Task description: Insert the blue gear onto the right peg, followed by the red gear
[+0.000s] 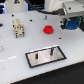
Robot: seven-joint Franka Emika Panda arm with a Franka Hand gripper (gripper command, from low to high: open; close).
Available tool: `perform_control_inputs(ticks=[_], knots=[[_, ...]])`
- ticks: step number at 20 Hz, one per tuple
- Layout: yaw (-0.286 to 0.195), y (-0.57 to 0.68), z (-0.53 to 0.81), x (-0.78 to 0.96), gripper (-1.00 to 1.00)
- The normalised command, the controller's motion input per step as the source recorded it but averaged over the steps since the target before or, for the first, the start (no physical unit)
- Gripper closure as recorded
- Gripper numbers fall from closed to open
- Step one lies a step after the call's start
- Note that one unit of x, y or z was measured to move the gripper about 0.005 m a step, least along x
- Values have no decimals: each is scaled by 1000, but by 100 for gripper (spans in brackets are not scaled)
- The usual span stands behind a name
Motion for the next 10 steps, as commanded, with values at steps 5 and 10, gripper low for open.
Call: perform_control_inputs(ticks=[5,10], knots=[[0,-368,493,592,100],[0,-390,423,613,100]])
